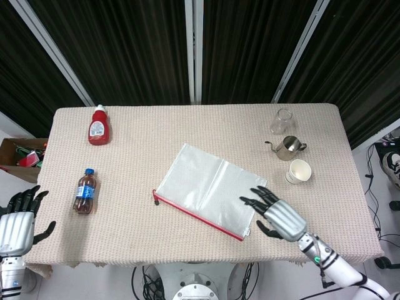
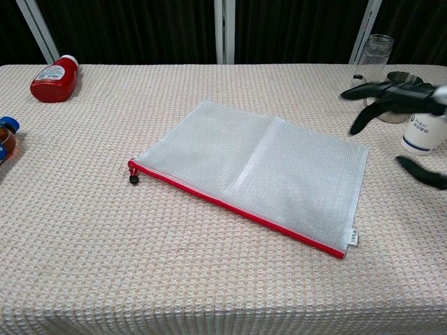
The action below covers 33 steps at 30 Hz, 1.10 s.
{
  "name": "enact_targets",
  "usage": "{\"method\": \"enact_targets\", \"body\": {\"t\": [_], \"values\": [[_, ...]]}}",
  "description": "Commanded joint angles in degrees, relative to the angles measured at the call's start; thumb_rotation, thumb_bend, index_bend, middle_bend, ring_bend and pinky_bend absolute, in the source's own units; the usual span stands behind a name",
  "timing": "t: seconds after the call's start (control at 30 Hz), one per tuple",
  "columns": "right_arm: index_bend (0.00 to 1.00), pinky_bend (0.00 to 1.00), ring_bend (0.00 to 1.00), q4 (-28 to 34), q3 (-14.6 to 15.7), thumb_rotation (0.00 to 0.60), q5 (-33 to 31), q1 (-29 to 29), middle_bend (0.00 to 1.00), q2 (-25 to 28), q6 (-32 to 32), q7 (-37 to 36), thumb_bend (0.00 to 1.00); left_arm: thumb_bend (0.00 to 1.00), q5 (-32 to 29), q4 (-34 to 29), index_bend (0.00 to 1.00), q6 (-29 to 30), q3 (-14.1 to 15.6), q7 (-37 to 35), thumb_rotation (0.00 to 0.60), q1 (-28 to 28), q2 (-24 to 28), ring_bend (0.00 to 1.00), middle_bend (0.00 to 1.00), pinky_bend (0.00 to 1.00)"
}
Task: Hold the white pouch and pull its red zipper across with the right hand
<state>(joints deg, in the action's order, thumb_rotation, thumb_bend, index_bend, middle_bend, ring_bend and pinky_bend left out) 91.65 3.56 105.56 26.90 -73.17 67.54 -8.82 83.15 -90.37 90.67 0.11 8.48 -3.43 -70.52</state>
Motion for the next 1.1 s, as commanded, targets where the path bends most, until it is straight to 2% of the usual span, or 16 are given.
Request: {"method": "enact_targets", "body": {"t": [0.03, 0.23, 0.4, 0.5, 0.67, 0.83, 0.97, 1.1], "values": [[0.0, 0.0, 0.0, -1.46, -1.08, 0.6, 1.04, 8.42, 0.22, -8.94, -11.42, 1.3, 0.49, 0.22, 0.02, 0.39, 0.17, 0.04, -0.02, -0.64, 0.6, 0.37, -0.17, 0.1, 0.1, 0.12], [0.0, 0.0, 0.0, -6.11, -1.87, 0.6, -0.76, 11.8, 0.2, -16.82, -15.89, 3.25, 0.48, 0.22, -0.61, 2.34, 0.17, -0.52, -0.32, -2.95, 0.6, 1.11, -0.76, 0.1, 0.1, 0.12], [0.0, 0.0, 0.0, -9.09, -2.11, 0.6, -2.06, 13.43, 0.2, -19.94, -17.66, 6.01, 0.48, 0.22, -0.61, 3.67, 0.17, -1.02, -0.6, -4.41, 0.6, 1.36, -1.13, 0.1, 0.1, 0.12], [0.0, 0.0, 0.0, -10.6, -2.69, 0.6, -3.72, 13.65, 0.2, -20.39, -18.59, 9.2, 0.48, 0.22, -0.62, 4.21, 0.17, -1.57, -0.72, -4.92, 0.6, 1.32, -1.27, 0.1, 0.1, 0.12], [0.0, 0.0, 0.0, -12.27, -5.51, 0.6, -9.14, 12.64, 0.2, -19.1, -18.53, 16.58, 0.47, 0.22, -0.43, 5.24, 0.17, -1.89, -1.12, -5.61, 0.6, 1.27, -1.64, 0.1, 0.1, 0.12], [0.0, 0.0, 0.0, -9.45, -8.19, 0.6, -15.4, 12.59, 0.21, -15.96, -20.14, 22.43, 0.44, 0.22, -0.7, 6.25, 0.17, -2.39, -1.38, -5.95, 0.6, 1.4, -2.19, 0.1, 0.1, 0.12], [0.0, 0.0, 0.0, -5.89, -9.3, 0.6, -15.44, 14.04, 0.21, -15.29, -19.79, 22.35, 0.39, 0.22, -1.04, 6.71, 0.17, -3.01, -1.72, -6.4, 0.6, 1.28, -2.59, 0.1, 0.1, 0.12], [0.0, 0.0, 0.0, -5.59, -11.64, 0.6, -15.41, 17.53, 0.21, -17.14, -21.07, 22.69, 0.31, 0.22, -0.77, 6.94, 0.17, -3.18, -1.92, -6.42, 0.6, 1.15, -2.57, 0.1, 0.1, 0.12]]}}
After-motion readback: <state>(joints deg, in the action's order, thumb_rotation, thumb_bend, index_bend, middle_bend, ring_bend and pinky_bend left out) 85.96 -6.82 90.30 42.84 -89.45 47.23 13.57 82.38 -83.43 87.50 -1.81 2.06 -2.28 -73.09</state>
